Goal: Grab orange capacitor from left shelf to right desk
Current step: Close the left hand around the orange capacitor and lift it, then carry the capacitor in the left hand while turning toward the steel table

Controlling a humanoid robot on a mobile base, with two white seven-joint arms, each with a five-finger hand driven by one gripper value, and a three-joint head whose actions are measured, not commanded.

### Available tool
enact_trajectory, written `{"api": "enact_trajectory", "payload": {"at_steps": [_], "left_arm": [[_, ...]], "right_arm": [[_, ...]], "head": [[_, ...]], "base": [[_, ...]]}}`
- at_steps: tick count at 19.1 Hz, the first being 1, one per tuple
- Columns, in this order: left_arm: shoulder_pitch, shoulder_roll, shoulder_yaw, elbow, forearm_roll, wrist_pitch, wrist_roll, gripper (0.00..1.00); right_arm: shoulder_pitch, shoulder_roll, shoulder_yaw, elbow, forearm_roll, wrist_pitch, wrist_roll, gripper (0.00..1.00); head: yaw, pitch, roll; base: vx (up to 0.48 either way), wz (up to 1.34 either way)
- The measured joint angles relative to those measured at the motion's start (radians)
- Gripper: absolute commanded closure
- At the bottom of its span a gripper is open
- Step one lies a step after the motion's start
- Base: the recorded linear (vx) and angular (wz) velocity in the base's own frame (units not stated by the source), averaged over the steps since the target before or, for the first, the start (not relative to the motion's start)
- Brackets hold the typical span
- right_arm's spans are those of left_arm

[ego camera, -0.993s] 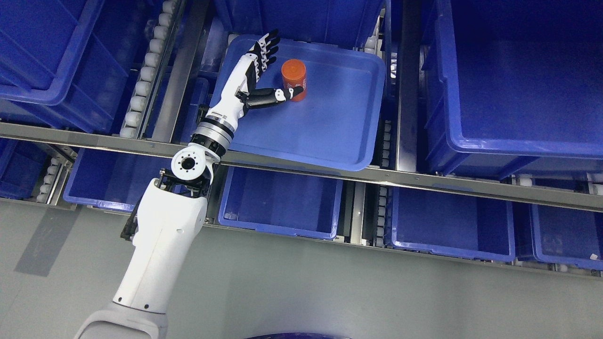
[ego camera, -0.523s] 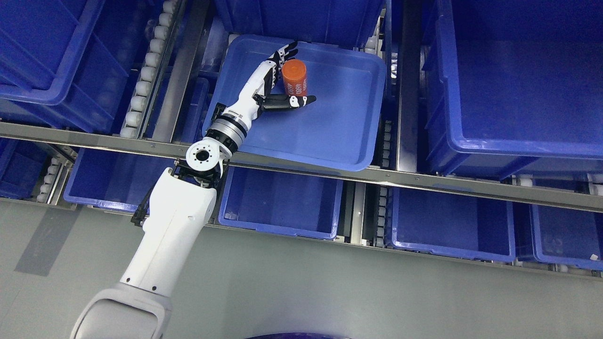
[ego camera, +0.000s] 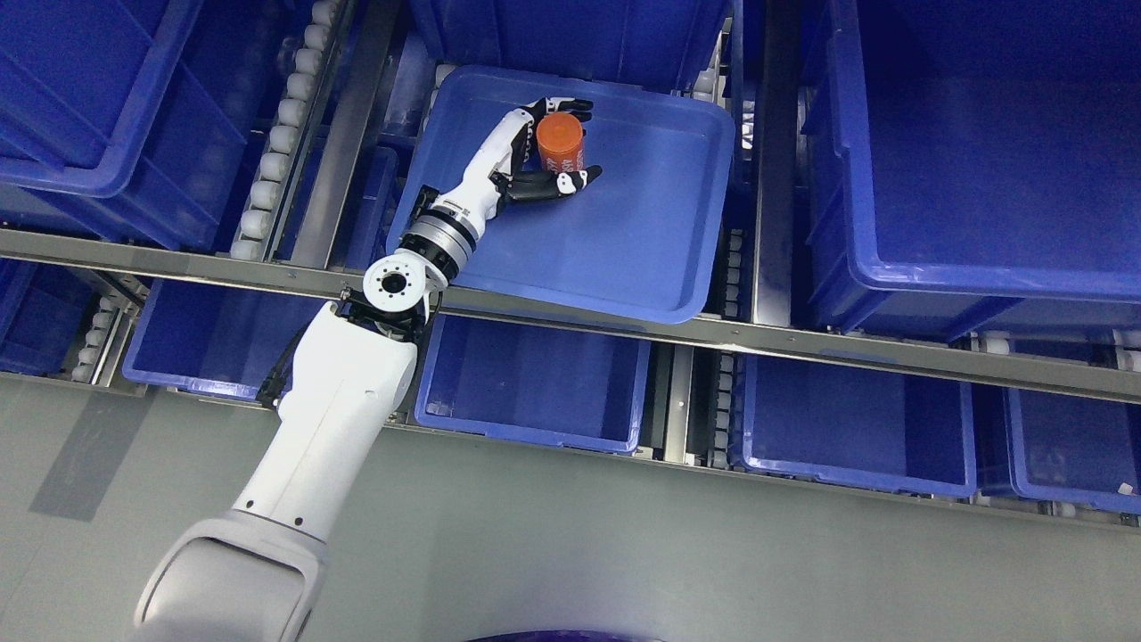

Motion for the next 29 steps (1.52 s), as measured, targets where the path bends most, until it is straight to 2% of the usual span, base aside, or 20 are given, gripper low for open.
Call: {"api": "enact_trajectory", "payload": {"at_steps": [2,3,7,11,20,29], "left_arm": [[-0.001,0.000,-0.003,0.015,0.017,-0.036,0.000,0.98],[-0.001,0.000,-0.004,0.021,0.027,-0.056,0.000,1.00],[0.003,-0.001,-0.004,0.039,0.069,-0.147,0.002,1.00],[0.016,-0.001,0.021,0.000,0.112,-0.171,-0.004,1.00],[0.144,-0.002,0.068,-0.276,0.143,-0.217,-0.032,0.99],[0.187,-0.002,0.101,-0.447,0.148,-0.275,-0.033,0.99]], "right_arm": [[0.000,0.000,0.000,0.000,0.000,0.000,0.000,0.00],[0.000,0.000,0.000,0.000,0.000,0.000,0.000,0.00],[0.000,0.000,0.000,0.000,0.000,0.000,0.000,0.00],[0.000,0.000,0.000,0.000,0.000,0.000,0.001,0.00],[0.000,0.000,0.000,0.000,0.000,0.000,0.001,0.00],[0.000,0.000,0.000,0.000,0.000,-0.001,0.001,0.00]], "head": [[0.0000,0.000,0.000],[0.0000,0.000,0.000],[0.0000,0.000,0.000],[0.0000,0.000,0.000],[0.0000,0.000,0.000],[0.0000,0.000,0.000]], "base": [[0.000,0.00],[0.000,0.00],[0.002,0.00],[-0.002,-0.01],[-0.192,-0.08],[-0.235,-0.43]]}}
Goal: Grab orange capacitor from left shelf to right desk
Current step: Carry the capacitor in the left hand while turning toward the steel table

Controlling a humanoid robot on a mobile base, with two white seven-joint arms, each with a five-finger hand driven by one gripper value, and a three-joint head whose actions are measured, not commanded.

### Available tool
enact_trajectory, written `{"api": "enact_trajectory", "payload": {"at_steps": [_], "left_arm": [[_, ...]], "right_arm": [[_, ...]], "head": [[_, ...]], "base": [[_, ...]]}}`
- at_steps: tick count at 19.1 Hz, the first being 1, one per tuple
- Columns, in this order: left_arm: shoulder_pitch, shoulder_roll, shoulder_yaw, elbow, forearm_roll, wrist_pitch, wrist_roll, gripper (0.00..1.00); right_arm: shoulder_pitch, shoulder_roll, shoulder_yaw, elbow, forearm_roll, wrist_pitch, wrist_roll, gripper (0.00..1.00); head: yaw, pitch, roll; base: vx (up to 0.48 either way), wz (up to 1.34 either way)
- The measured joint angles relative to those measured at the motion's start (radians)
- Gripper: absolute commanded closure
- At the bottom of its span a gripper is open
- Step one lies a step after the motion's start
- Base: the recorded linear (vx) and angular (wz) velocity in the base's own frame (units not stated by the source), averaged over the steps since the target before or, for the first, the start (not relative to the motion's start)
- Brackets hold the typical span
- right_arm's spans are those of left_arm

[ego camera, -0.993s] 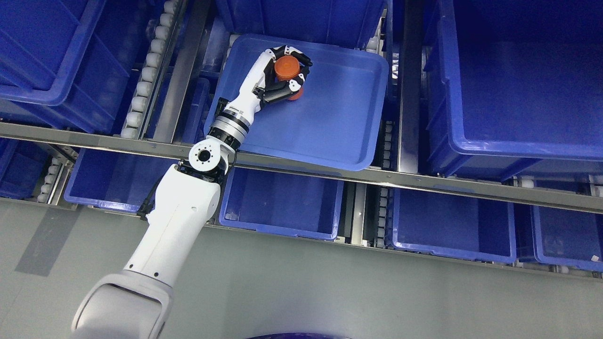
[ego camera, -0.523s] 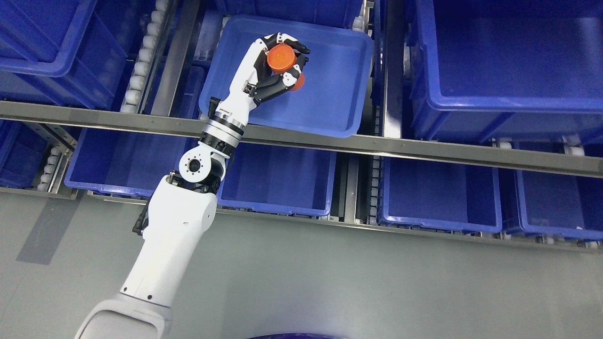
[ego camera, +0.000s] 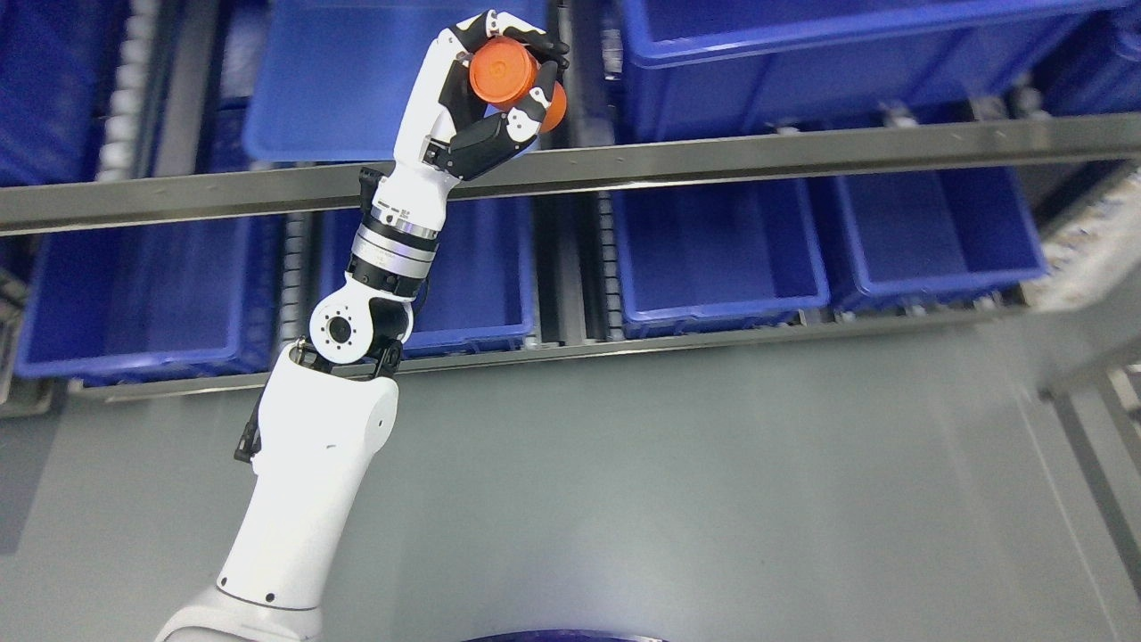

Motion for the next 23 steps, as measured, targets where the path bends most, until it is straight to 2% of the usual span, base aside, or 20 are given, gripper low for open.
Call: {"api": "enact_trajectory", "payload": {"at_steps": [9,15,23], "left_arm": [[0.004,0.000,0.008,-0.078,0.002,0.007,-0.002,0.99],[-0.038,0.000,0.007,-0.090,0.002,0.085,-0.001,0.98],[-0.138,0.000,-0.004,-0.061,0.003,0.154,0.008,0.98]], "right_arm": [[0.001,0.000,0.000,0.000,0.000,-0.003,0.000,0.00],[0.000,0.000,0.000,0.000,0.000,0.000,0.008,0.00],[0.000,0.000,0.000,0.000,0.000,0.000,0.001,0.00]], "head": [[0.0000,0.000,0.000],[0.0000,0.000,0.000],[0.0000,0.001,0.000]], "base": [[-0.009,-1.52],[0.244,-0.94],[0.387,-0.44]]}}
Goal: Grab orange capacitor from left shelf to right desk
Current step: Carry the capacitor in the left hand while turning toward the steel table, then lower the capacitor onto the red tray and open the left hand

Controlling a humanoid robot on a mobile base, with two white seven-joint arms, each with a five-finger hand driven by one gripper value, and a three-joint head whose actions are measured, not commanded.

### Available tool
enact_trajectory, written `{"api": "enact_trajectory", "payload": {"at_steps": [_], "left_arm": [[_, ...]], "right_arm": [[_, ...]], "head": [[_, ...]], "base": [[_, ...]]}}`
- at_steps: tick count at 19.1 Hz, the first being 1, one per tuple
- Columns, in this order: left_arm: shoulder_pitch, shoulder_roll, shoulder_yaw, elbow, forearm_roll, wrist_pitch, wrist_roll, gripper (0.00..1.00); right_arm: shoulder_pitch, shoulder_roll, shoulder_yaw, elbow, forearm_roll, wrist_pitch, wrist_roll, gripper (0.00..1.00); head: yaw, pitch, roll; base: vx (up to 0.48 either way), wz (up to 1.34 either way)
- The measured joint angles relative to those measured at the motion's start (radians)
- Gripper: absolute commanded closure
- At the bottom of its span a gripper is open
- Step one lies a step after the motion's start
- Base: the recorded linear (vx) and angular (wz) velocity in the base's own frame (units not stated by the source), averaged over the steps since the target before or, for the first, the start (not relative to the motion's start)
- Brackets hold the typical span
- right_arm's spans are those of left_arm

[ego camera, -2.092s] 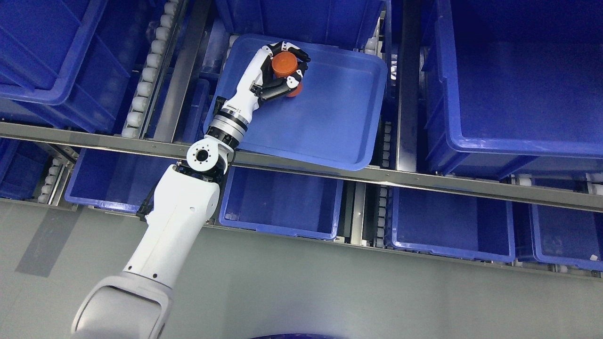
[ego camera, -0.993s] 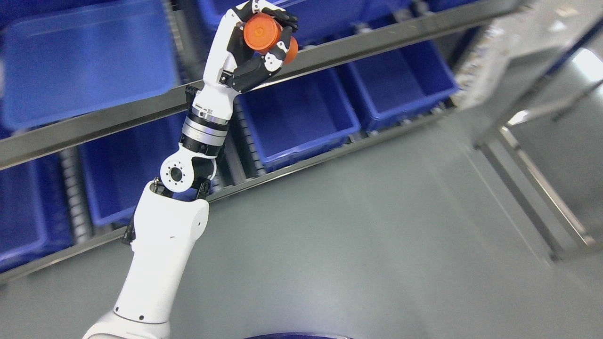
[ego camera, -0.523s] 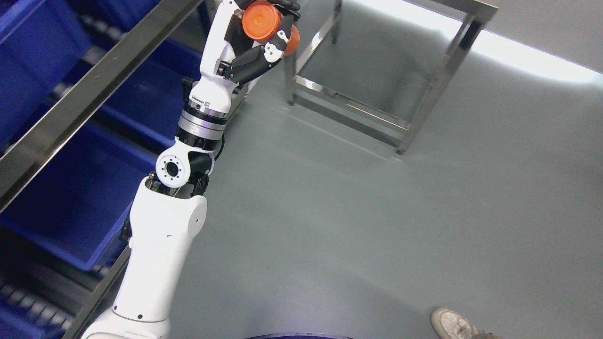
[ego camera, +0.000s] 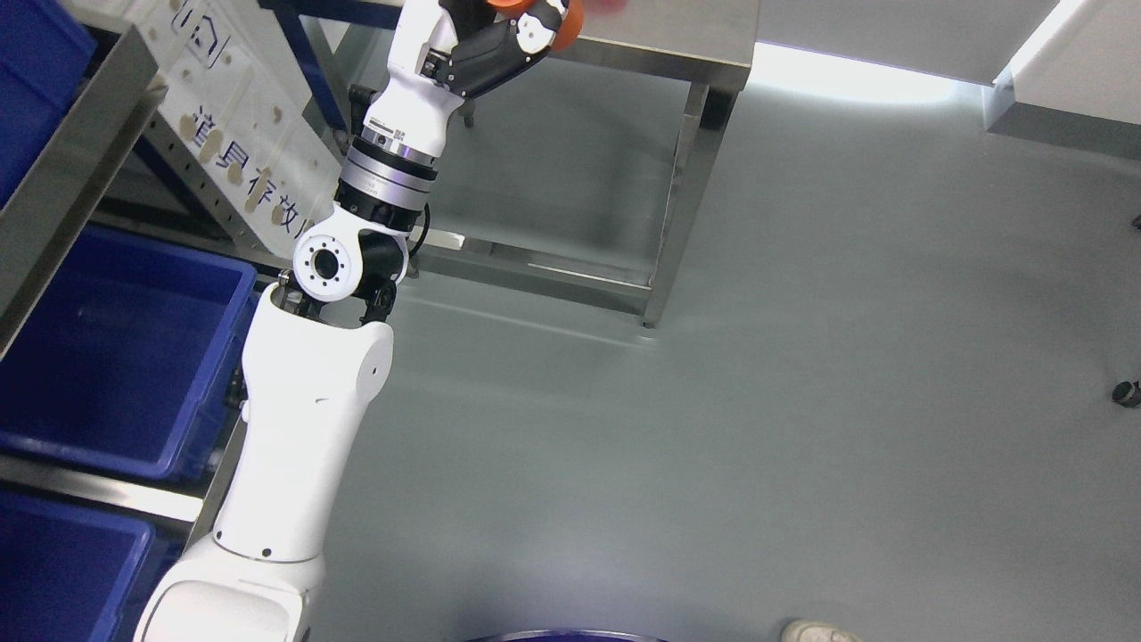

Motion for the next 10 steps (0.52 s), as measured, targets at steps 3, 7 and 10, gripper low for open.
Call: {"api": "enact_trajectory", "payload": {"at_steps": [3,7,10], "left_arm": [[-0.035,0.000,0.003,0.017,0.000,0.024,0.003,0.98],[-0.090,0.000,0.011,0.053,-0.001,0.049,0.004,0.98],[-0.123,0.000,0.011,0.083,-0.002,0.084,0.004,0.98]], "right_arm": [[0.000,0.000,0.000,0.000,0.000,0.000,-0.002,0.00],[0.000,0.000,0.000,0.000,0.000,0.000,-0.002,0.00],[0.000,0.000,0.000,0.000,0.000,0.000,-0.002,0.00]], "head": [[0.0000,0.000,0.000],[0.0000,0.000,0.000],[0.0000,0.000,0.000]], "base": [[0.425,-0.04],[0.495,0.02],[0.511,0.04]]}}
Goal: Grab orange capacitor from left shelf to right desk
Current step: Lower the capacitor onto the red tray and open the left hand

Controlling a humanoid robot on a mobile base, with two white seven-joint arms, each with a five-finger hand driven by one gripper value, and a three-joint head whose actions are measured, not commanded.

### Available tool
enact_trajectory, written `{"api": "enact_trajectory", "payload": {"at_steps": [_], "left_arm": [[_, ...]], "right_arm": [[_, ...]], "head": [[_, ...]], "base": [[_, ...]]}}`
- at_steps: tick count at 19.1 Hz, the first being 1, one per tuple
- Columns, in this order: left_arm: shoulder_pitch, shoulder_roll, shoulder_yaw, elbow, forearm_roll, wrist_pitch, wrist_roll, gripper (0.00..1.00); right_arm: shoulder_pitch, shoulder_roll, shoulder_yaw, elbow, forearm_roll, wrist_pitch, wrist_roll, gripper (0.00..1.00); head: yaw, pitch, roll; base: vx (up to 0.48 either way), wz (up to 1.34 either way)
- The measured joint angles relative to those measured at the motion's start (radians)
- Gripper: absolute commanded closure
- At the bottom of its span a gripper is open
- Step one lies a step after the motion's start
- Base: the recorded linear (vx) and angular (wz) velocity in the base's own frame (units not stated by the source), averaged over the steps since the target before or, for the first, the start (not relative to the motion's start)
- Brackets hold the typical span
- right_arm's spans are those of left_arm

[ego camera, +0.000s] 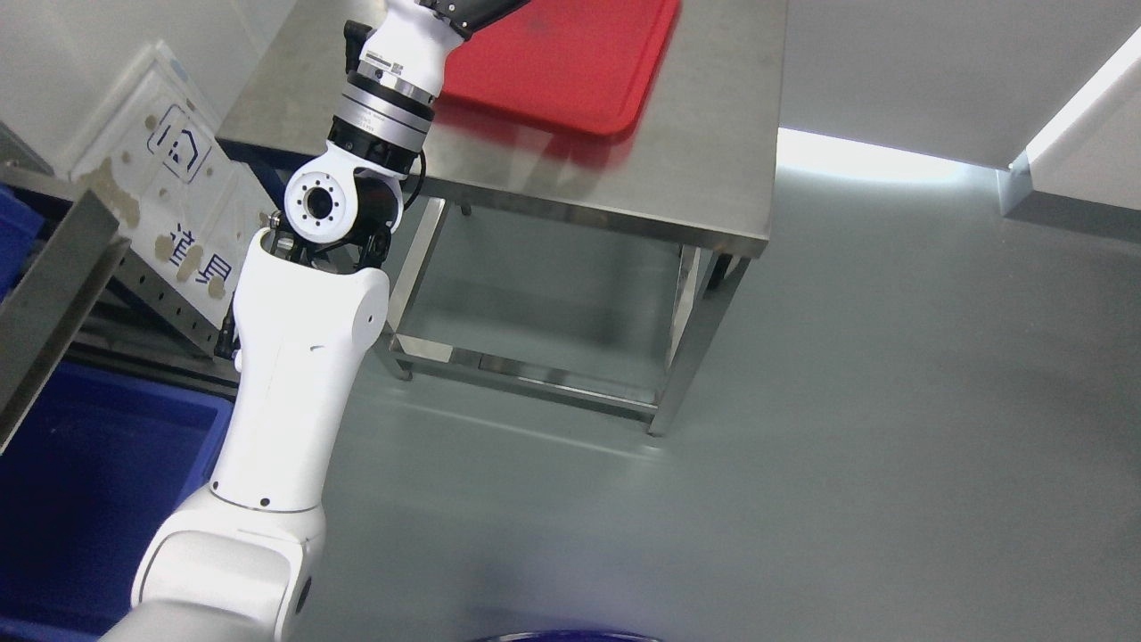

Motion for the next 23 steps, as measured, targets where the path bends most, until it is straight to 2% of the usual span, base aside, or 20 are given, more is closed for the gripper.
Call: {"api": "enact_trajectory", "payload": {"at_steps": [8,18,20,23], "left_arm": [[-0.034,0.000,-0.036,0.102,-0.031,0.099,0.000,0.97],[-0.027,0.000,-0.060,0.206,-0.062,0.148,-0.004,0.94],[-0.017,0.000,-0.066,0.219,-0.069,0.153,-0.004,0.92],[-0.008,0.000,-0.074,0.239,-0.077,0.158,-0.004,0.74]], "right_arm": [[0.000,0.000,0.000,0.000,0.000,0.000,-0.004,0.00],[0.000,0.000,0.000,0.000,0.000,0.000,0.000,0.00],[0.000,0.000,0.000,0.000,0.000,0.000,0.000,0.00],[0.000,0.000,0.000,0.000,0.000,0.000,0.000,0.00]], "head": [[0.0000,0.000,0.000],[0.0000,0.000,0.000],[0.0000,0.000,0.000],[0.0000,0.000,0.000]], "base": [[0.314,-0.06],[0.081,0.00],[0.000,0.00],[-0.013,0.00]]}}
